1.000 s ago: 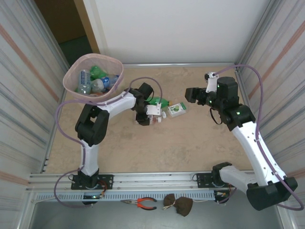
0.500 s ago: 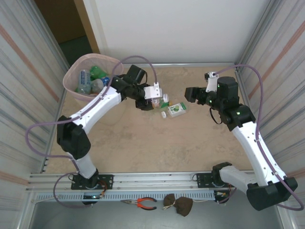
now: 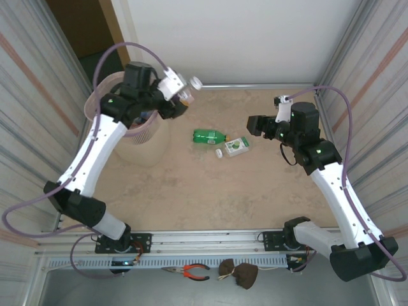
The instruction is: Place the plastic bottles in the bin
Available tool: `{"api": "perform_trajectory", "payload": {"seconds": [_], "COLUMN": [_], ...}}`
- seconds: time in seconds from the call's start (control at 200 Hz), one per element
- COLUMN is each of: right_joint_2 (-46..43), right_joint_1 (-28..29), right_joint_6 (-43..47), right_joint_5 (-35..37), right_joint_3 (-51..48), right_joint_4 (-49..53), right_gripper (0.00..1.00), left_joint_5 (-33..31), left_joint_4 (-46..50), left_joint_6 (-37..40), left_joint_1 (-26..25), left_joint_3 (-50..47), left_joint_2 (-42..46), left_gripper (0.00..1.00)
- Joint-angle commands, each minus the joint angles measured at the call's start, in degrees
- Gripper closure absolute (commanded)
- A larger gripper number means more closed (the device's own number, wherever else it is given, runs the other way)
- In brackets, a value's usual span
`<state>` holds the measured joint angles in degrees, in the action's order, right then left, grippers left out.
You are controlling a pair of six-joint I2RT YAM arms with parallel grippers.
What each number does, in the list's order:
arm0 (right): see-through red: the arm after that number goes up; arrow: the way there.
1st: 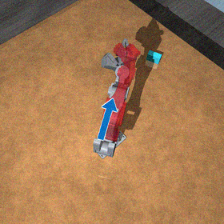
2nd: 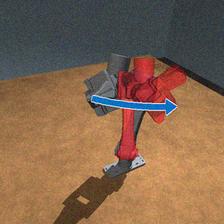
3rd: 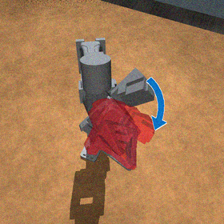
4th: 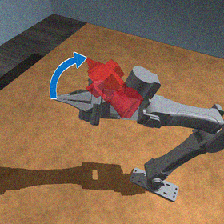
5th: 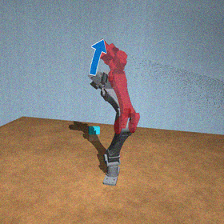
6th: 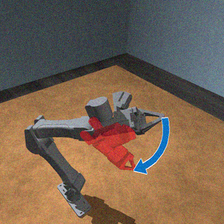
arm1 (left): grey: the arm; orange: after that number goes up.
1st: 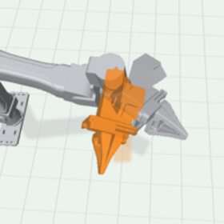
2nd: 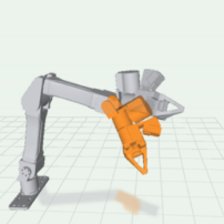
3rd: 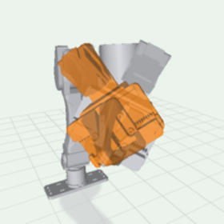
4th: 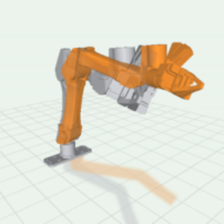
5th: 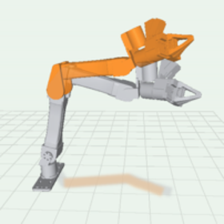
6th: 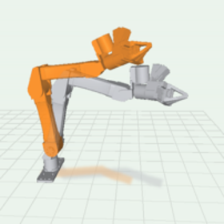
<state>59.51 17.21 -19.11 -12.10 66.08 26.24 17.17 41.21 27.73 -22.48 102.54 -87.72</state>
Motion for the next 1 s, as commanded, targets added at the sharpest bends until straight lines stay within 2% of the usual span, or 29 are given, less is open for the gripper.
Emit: {"api": "perform_trajectory", "payload": {"seconds": [0.0,0.125,0.23,0.311,0.351,0.406,0.461,0.616,0.696,0.782,0.897,0.997], "right_joint_2": [0.3,1.1,1.3,1.3,1.2,1.2,1.2,0.9,0.7,0.4,0.3,0.1], "right_joint_1": [-0.4,-0.4,-0.3,-0.4,-0.3,-0.3,-0.4,-0.3,-0.3,-0.3,-0.4,-0.3], "right_joint_6": [-1.4,-1.6,-1.9,-1.8,-1.8,-1.8,-1.9,-1.9,-1.9,-1.7,-1.6,-1.5], "right_joint_5": [-1.4,-1.7,-2.1,-2.1,-1.9,-1.9,-1.9,-1.9,-1.7,-1.5,-1.3,-1.4], "right_joint_3": [0.0,-0.3,-0.2,-0.2,-0.2,-0.3,-0.5,-0.5,-0.5,-0.4,-0.6,-0.6], "right_joint_4": [-2.0,-2.5,-2.8,-2.7,-2.6,-2.6,-2.7,-2.5,-2.3,-2.1,-1.9,-1.8], "right_gripper": [0.20,0.21,0.21,0.21,0.21,0.21,0.21,0.21,0.22,0.21,0.21,0.21], "left_joint_5": [1.3,-0.1,-0.9,-5.1,-9.7,-16.7,-20.7,-20.4,-19.4,-20.2,-22.0,-21.2], "left_joint_4": [-3.7,-5.5,-7.7,-9.4,-9.9,-7.9,-3.9,3.0,2.0,0.5,1.8,1.6], "left_joint_6": [-15.3,-29.7,-37.3,-42.2,-46.0,-53.5,-59.8,-71.2,-75.7,-81.1,-85.3,-86.8], "left_joint_1": [4.6,10.2,12.4,12.5,12.4,12.5,12.5,12.8,12.7,12.7,12.3,12.3], "left_joint_3": [2.1,1.0,-1.6,-3.5,-4.2,-3.9,-2.1,1.3,0.3,-1.8,-1.7,-2.2], "left_joint_2": [2.6,3.7,4.4,4.7,4.6,4.1,2.4,-2.3,-2.9,-2.5,-3.6,-4.7], "left_gripper": [0.55,0.58,0.62,0.63,0.69,0.77,0.78,0.87,0.85,0.76,0.73,0.62]}}
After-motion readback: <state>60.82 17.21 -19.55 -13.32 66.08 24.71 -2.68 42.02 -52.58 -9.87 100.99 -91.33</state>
